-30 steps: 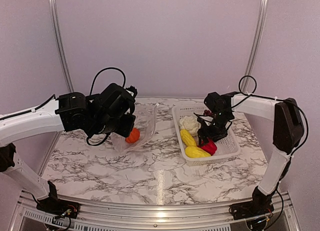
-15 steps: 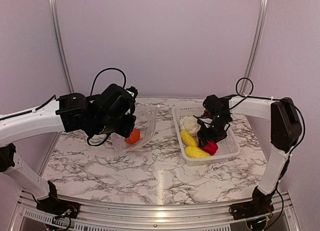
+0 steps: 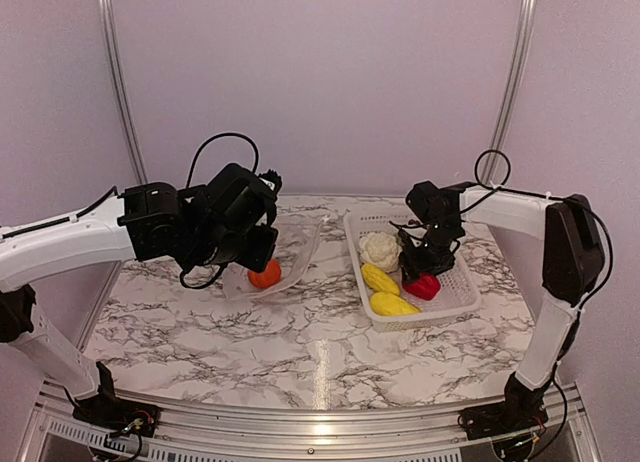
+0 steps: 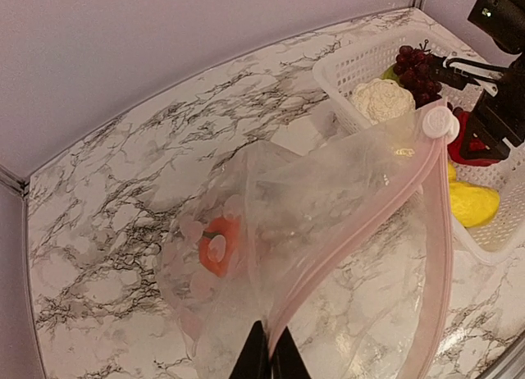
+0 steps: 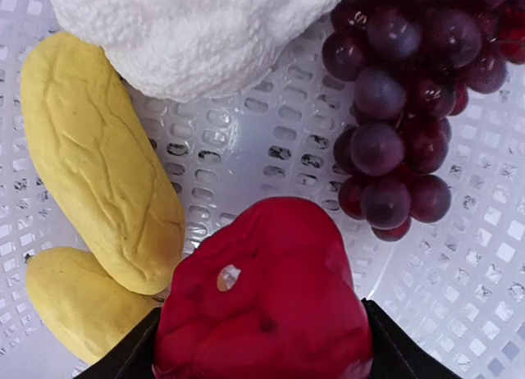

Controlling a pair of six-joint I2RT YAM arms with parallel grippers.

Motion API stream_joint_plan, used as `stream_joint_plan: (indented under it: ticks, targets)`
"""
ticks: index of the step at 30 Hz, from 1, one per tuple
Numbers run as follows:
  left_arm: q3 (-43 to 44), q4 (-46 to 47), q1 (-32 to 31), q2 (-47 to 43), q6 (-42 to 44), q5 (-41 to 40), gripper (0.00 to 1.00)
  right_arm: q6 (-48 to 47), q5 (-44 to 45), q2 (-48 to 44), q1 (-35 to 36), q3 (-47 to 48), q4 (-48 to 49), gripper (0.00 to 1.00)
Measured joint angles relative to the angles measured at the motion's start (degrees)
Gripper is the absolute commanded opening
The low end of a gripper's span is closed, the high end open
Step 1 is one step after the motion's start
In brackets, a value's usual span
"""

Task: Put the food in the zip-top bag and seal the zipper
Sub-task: Pick up the fake vegetable from the bin, then place the fake vegetable in the zipper food storage bag.

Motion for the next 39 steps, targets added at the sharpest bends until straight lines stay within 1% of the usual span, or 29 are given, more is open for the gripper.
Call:
stream_joint_plan:
  ticks: [7,12,15,17,18,21,24,29,36,39]
  targets:
    - [3.78,0.68,0.11,4.28,-0.13,1.92,0.03,2.67,-2.54,-8.20,0.00,6.88,-0.68,0.55]
    - [7.82,1.99,0.72,8.17,-1.62,4.09,0.02,6.67,-8.26,-16.63,0.00,8.61,4.70,0.50]
    - [11.15,2.86,1.64,11.04,-3.06,5.73,0.01,11.13,-13.14,-21.31,0.00,7.76,11.37,0.48]
    - [13.07,3.37,2.51,12.72,-4.48,6.97,0.01,15.21,-16.52,-24.65,0.31,4.68,18.36,0.48]
    - [13.66,3.89,3.08,13.33,-5.31,7.85,0.01,17.88,-18.21,-26.71,0.85,1.49,23.58,0.48]
    - [14.16,5.62,5.18,14.27,-8.63,10.47,0.00,24.09,-20.83,-29.86,2.84,-6.12,33.94,0.48]
    - [14.21,7.58,7.63,14.80,-12.09,13.60,0.00,28.59,-22.47,-29.70,5.97,-10.69,42.40,0.48]
    - [15.04,10.45,9.99,16.11,-16.17,18.27,0.00,32.00,-23.74,-26.80,9.88,-10.40,52.74,0.48]
    - [16.00,12.13,9.94,16.70,-18.27,21.88,0.00,35.47,-25.03,-21.66,10.97,-8.09,62.20,0.48]
    - [16.06,12.74,10.14,16.61,-19.32,22.38,0.00,37.46,-25.18,-20.20,10.99,-8.41,65.64,0.50]
